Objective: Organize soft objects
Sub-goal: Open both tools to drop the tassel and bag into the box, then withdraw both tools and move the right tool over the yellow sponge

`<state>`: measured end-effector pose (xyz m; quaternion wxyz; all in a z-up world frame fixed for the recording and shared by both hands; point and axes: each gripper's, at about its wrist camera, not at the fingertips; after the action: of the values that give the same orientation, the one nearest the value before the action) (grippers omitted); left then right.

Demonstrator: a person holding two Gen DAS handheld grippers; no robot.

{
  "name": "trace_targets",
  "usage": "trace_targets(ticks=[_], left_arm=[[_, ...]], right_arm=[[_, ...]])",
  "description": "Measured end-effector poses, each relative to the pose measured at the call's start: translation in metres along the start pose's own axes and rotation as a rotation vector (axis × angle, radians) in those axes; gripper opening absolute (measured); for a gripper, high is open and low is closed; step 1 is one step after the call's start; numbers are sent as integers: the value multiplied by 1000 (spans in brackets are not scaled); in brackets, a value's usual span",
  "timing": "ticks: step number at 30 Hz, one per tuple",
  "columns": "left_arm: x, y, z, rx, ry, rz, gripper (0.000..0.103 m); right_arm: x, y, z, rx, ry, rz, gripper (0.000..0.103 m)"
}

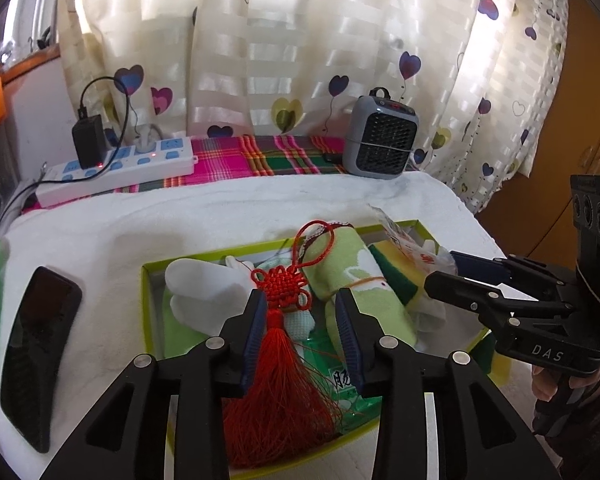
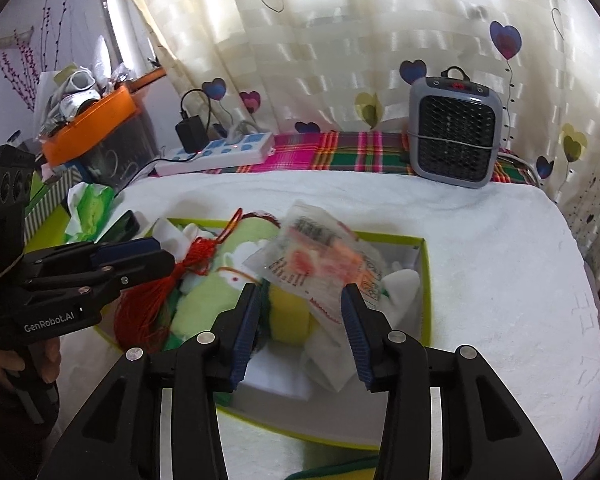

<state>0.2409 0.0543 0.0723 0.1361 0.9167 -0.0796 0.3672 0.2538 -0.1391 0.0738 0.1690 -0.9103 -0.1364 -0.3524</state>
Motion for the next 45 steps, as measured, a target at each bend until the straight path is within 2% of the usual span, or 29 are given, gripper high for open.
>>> trace_targets(ticks=[20,25,32,36,40,45], left_arm=[[-23,14,-34,53,25,13,40],[-33,22,-44,124,43,37,41],[-46,32,-57,137,59,38,42],[-52,40,-64,134,70,43,43],[-59,47,-68,183,80,62,43],[-67,50,-68,162,66,55,44]], right_arm=[[-17,-8,-28,-9,43,23,45],[-25,-10,-36,-26,58,25,51],[-40,-9,-48,-52,72,59,53],[-47,-5,-56,-76,88,80,61],[-56,-2,-63,-98,98,101,62],[-71,3,-69,-104,96,123,70]])
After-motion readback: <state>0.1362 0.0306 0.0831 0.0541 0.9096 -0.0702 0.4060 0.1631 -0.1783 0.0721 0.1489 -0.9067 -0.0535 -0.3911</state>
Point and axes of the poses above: each gripper's, at about its wrist camera, not at the fingertips, and z roughly the way its jaws point, y to its right, x to its top
